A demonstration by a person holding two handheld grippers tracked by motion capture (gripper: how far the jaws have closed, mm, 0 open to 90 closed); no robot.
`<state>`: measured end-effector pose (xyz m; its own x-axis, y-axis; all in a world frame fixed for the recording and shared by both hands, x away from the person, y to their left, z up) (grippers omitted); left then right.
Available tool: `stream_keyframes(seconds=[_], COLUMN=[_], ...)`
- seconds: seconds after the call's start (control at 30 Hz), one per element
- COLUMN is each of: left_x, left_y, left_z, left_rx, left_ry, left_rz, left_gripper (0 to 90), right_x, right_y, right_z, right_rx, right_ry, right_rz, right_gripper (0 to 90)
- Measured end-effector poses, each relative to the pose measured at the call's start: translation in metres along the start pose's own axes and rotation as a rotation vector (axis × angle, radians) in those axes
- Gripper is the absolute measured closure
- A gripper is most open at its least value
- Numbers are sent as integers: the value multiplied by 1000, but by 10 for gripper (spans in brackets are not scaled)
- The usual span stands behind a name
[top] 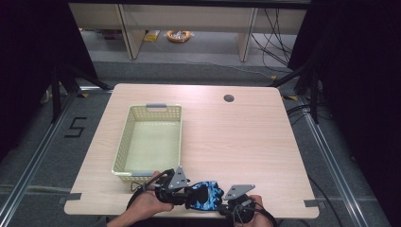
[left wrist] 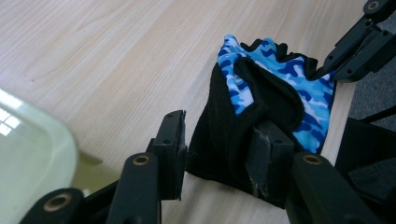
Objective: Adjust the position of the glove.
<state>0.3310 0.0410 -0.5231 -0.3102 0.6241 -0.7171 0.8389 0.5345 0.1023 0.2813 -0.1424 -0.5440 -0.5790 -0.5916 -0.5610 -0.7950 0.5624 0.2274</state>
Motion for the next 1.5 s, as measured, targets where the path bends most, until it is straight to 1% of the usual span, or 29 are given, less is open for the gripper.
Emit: stream_keyframes(seconds=[0.07,0.1,0.13,0.2,0.23,0.37,0.4,0.43,0.47,0.53,0.57,0.63,0.67,0.7,0.73,0.8,0.83,0.9,0.93,0.97,1.0,1.1,1.17,1.23,1.3,1.33,1.37,1.47,1.5], left_x=[4,7,8,11,13,19,20,22,23,27,28,32,32,34,35,38,40,41,42,42,42,42,42,42,41,40,39,35,34], left_y=[2,2,4,6,7,9,8,9,10,9,8,7,5,5,3,3,5,2,1,1,-1,-1,-1,0,1,1,1,-2,-3], left_z=[-2,-2,-3,-6,-9,-17,-18,-20,-21,-23,-24,-25,-25,-25,-26,-25,-25,-22,-21,-19,-18,-12,-10,-7,-5,-4,-3,0,1], left_rx=[4,8,-4,0,1,15,20,25,33,42,51,59,74,78,90,102,102,121,130,146,162,171,199,192,214,226,222,219,223], left_ry=[14,13,18,9,9,1,-3,-2,2,-3,-3,1,-11,-13,-11,-6,3,9,16,22,22,30,41,44,42,48,48,48,44], left_rz=[-11,-38,-39,-71,-84,-119,-154,-164,-167,-208,-205,-241,-265,-272,-313,-337,-332,-368,-393,-393,-416,-435,-467,-481,-506,-509,-506,-500,-501], left_gripper=[555,540,521,500,496,487,486,485,482,484,487,496,501,503,508,515,518,527,533,537,541,554,555,566,570,574,579,586,589], right_x=[0,0,0,1,0,0,-1,-1,0,-2,-3,-3,-4,-5,-7,-8,-10,-11,-10,-11,-12,-15,-15,-17,-19,-19,-20,-21,-22], right_y=[0,0,-2,3,1,0,1,3,3,3,2,1,0,-2,-5,-9,-10,-14,-13,-17,-19,-23,-25,-25,-28,-29,-30,-32,-34], right_z=[0,0,0,0,2,0,0,-1,-3,-6,-7,-13,-14,-17,-20,-22,-23,-23,-23,-22,-21,-17,-15,-12,-7,-6,-2,1,3], right_rx=[0,0,1,-11,-5,-7,-4,-15,-20,-16,-8,-9,-16,-3,17,37,37,41,29,34,23,13,3,-3,-4,-1,3,4,0], right_ry=[5,6,8,28,7,5,3,-4,5,-5,-27,-32,-47,-64,-86,-119,-141,-165,-146,-160,-163,-190,-169,-161,-167,-158,-167,-130,-132], right_rz=[-3,-4,-17,40,13,-12,12,34,17,16,9,38,28,32,48,64,88,125,154,146,164,205,207,227,228,235,237,252,242], right_gripper=[845,841,837,831,827,817,812,806,797,772,755,711,683,662,650,597,580,562,554,539,526,506,491,476,460,452,448,429,429])
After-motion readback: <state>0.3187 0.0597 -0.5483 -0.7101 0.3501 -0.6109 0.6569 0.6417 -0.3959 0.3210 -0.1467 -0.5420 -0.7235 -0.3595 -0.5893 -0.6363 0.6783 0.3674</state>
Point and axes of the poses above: each handheld gripper's, and its own axes: z roughly forward along the jaws, x roughly out of its underside, y roughly to its left, the point moved 6 cm from there along z, roughly forward along the jaws, and after that the axes turned 5 degrees about -x, right-handed, at the moved point
